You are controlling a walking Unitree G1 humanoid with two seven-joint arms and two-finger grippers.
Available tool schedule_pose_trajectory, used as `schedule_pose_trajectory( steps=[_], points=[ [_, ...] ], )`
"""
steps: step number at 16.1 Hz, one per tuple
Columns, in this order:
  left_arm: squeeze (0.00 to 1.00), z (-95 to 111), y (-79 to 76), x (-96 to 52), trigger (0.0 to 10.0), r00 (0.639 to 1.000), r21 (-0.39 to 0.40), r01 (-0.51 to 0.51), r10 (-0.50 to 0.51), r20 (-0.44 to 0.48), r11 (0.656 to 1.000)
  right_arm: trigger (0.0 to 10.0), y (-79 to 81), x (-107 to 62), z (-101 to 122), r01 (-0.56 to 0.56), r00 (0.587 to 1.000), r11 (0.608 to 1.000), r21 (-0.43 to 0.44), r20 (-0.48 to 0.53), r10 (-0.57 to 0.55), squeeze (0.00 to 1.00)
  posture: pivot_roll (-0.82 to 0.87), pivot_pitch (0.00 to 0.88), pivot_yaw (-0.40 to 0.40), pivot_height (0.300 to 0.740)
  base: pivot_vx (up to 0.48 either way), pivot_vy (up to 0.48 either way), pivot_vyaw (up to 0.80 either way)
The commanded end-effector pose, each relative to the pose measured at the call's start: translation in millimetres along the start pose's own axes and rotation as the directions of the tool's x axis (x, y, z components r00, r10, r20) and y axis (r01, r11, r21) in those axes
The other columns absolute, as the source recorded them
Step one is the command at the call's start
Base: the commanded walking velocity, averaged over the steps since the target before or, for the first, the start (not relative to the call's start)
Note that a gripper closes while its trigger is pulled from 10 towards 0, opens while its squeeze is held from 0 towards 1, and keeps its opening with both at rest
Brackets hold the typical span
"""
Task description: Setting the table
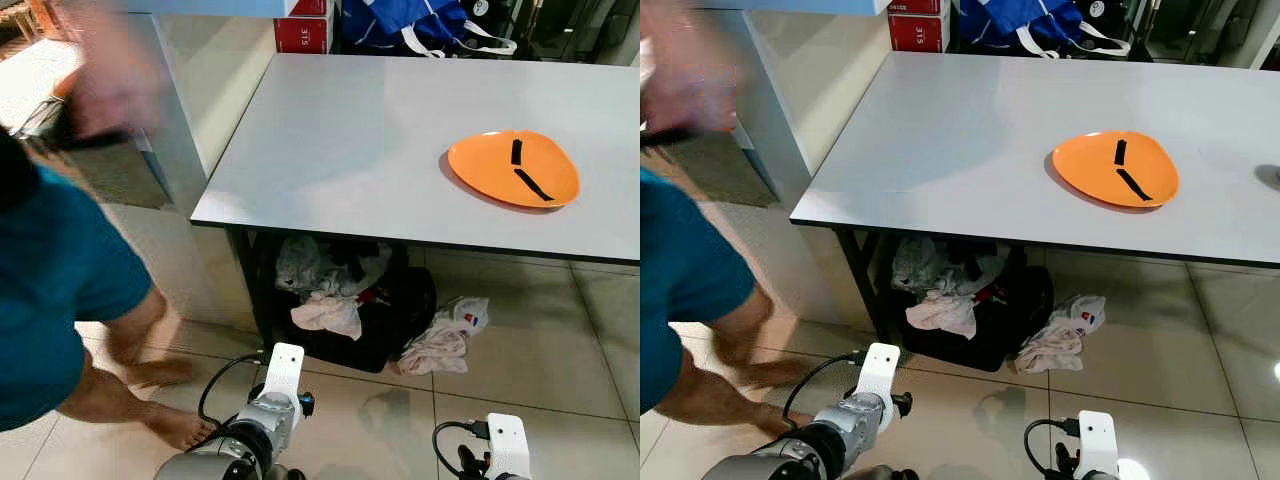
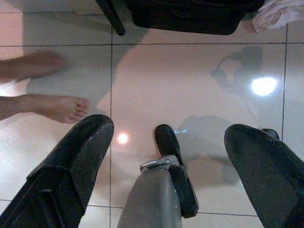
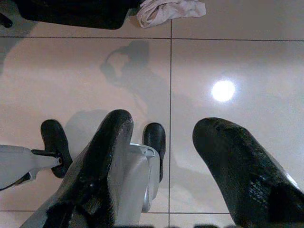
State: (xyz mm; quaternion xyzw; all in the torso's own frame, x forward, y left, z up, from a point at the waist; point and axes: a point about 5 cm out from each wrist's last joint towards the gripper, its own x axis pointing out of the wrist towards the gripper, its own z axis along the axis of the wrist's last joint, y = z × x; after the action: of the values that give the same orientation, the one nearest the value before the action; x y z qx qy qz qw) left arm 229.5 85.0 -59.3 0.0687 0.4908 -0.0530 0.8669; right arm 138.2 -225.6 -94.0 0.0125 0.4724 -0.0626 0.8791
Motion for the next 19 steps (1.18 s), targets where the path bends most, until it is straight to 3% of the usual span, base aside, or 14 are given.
schedule_pose_trajectory(
  steps=[1,9,13,19],
  points=[
    [0.0,3.5,-1.6,-0.3,10.0,1.0,0.012,0.006,-0.006,0.011,1.0,10.0,-3.1,0.1,2.8,0.01,1.0,1.0,-0.002,0.01,-0.01,0.0,-0.09,0.0,0.06,0.735,0.0,0.0,0.0],
    [0.0,7.6,-7.2,-1.0,10.0,0.998,0.018,0.052,-0.053,0.029,0.998,10.0,-7.9,0.1,6.2,0.023,0.999,1.0,-0.006,0.023,-0.023,0.0,-0.09,0.0,0.053,0.735,0.0,0.0,0.0],
    [0.0,6.6,-2.9,-0.4,10.0,0.998,0.028,0.048,-0.049,0.025,0.998,10.0,-4.0,0.4,4.7,0.019,1.0,1.0,-0.013,0.016,-0.019,0.0,-0.08,0.0,0.042,0.735,0.0,0.0,0.0],
    [0.0,6.8,-7.3,-0.9,10.0,0.995,0.103,0.093,-0.096,0.026,0.99,10.0,-7.5,-0.7,2.2,0.036,0.999,0.999,0.023,0.015,-0.036,0.0,-0.1,0.0,0.066,0.735,0.0,0.0,0.0]
  ],
)
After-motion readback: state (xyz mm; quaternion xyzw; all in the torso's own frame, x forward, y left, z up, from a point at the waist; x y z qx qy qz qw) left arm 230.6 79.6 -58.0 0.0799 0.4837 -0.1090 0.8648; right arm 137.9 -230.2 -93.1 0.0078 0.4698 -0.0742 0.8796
